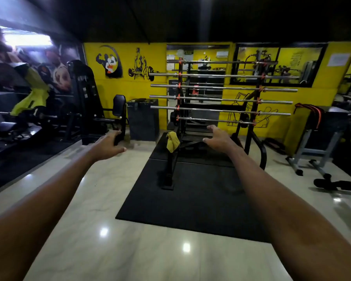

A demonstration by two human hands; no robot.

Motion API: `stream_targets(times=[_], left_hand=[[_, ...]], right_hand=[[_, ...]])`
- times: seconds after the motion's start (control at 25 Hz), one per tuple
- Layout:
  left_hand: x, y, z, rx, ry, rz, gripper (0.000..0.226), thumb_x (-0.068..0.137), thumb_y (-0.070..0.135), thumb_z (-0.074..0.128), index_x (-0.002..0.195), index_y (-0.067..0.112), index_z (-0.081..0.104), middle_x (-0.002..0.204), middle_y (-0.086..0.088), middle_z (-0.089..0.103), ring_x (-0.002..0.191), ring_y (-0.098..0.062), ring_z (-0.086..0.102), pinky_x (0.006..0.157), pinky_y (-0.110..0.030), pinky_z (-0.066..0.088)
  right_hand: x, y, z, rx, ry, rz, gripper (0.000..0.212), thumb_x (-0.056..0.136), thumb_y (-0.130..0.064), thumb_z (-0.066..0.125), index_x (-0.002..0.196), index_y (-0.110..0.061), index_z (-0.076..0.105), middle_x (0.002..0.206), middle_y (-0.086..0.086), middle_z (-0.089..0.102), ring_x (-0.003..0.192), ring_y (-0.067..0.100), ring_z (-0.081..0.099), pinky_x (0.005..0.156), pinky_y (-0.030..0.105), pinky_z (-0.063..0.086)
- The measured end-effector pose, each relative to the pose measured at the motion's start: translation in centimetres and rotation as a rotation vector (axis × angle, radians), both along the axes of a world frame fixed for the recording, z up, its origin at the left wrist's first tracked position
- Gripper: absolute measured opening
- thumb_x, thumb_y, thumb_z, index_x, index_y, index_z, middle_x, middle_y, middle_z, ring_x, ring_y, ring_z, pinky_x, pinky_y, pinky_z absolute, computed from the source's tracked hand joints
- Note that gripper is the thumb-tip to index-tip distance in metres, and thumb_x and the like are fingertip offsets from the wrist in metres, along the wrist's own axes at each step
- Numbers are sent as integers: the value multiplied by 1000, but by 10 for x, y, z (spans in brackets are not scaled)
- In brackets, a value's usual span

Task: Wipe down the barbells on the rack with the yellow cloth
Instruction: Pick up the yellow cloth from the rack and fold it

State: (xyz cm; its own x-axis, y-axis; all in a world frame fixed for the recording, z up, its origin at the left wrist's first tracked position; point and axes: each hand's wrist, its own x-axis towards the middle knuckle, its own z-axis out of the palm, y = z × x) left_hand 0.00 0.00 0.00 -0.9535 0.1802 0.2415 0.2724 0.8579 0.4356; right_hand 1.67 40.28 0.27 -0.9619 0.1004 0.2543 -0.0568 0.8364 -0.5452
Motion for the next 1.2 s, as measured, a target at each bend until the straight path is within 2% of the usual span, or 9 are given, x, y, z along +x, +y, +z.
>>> stream_targets(times=[0.2, 0.4, 0.72, 1.2], left_hand=[[-98, 12, -22, -18, -50, 18, 75, 82, 32, 73, 145, 13, 39, 147, -11, 45, 133, -27, 44, 109, -40, 37], [-196, 36, -17, -40, -7, 16, 72, 83, 27, 74, 144, 8, 40, 143, -14, 48, 130, -29, 47, 106, -38, 37], [-385, 31, -50, -39, -70, 7, 72, 82, 38, 72, 143, 17, 41, 142, -9, 50, 128, -25, 48, 104, -40, 41], [-681, 25, -65, -2, -118, -34, 73, 87, 30, 71, 147, 12, 35, 145, -12, 46, 131, -26, 46, 107, -38, 39]], right_hand=[[-95, 12, -14, -30, -32, 16, 65, 94, -23, 65, 151, -10, 37, 151, 15, 44, 137, 29, 45, 108, 35, 40], [-204, 22, -20, -50, -42, 20, 64, 94, -22, 65, 151, -10, 38, 148, 16, 47, 135, 30, 47, 103, 32, 41], [-396, 15, -60, -74, -101, 15, 65, 92, -26, 66, 150, -12, 40, 150, 13, 47, 136, 28, 46, 108, 35, 40], [-666, -11, -93, -82, -164, -53, 68, 93, -24, 65, 152, -12, 34, 152, 13, 42, 138, 29, 43, 109, 37, 40]])
